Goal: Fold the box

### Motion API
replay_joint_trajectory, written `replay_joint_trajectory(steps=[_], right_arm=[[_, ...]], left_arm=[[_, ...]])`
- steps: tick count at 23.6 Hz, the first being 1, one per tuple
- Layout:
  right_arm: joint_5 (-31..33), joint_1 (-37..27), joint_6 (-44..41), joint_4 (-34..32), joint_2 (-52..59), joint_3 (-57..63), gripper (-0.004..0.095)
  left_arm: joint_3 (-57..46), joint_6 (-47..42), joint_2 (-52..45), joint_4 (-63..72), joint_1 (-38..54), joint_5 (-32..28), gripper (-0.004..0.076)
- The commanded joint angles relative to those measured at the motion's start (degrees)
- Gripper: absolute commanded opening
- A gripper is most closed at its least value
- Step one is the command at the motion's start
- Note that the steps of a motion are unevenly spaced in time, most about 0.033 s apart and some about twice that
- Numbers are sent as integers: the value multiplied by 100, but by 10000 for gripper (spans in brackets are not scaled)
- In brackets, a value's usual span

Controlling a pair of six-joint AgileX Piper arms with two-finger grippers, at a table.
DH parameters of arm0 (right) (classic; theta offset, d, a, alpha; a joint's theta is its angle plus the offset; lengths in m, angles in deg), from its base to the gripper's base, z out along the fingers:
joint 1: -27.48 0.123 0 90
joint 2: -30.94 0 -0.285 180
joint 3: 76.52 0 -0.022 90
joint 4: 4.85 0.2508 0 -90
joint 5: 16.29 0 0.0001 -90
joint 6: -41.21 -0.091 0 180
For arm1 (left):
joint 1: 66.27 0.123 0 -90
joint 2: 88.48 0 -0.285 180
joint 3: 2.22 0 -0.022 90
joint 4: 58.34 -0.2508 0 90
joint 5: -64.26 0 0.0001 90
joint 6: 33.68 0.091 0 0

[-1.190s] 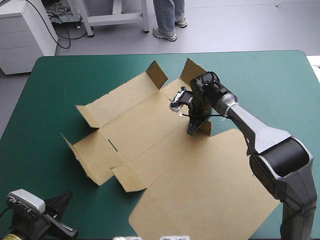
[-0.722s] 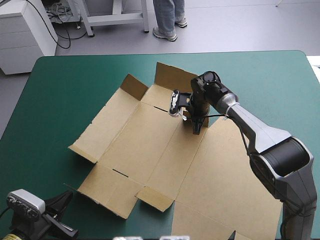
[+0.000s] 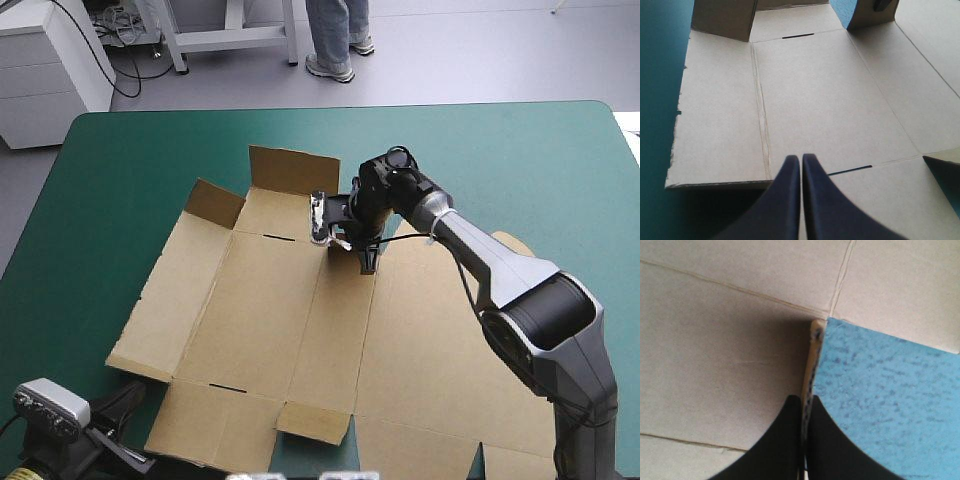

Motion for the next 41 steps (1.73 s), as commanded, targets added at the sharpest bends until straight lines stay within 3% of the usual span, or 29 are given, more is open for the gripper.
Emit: replay_joint_trajectory(steps=[1, 6, 15, 24, 27, 30, 33, 41], right_arm=[[39, 103, -102, -141, -81, -594, -18], [492, 111, -146, -141, -475, -1340, -18], [416, 111, -327, -330, -504, -1441, 9], [463, 111, -444, -405, -470, -1718, 416], [591, 111, -732, -382, -470, -2239, 422], [1107, 111, -1051, -412, -470, -3086, 421], [1107, 111, -1557, -414, -353, -3593, 420], [1107, 111, -3436, -509, 744, -3626, 381]], left_arm=[[173, 3, 86, 33, -35, -399, -8], [173, 3, 86, 33, -35, -399, -8], [173, -20, 86, 33, -35, -399, -8], [173, -20, 86, 33, -35, -399, -8], [173, -20, 86, 33, -35, -399, -8], [173, -20, 86, 33, -35, -399, -8], [173, -20, 86, 33, -35, -399, -8], [173, -20, 86, 33, -35, -399, -8]])
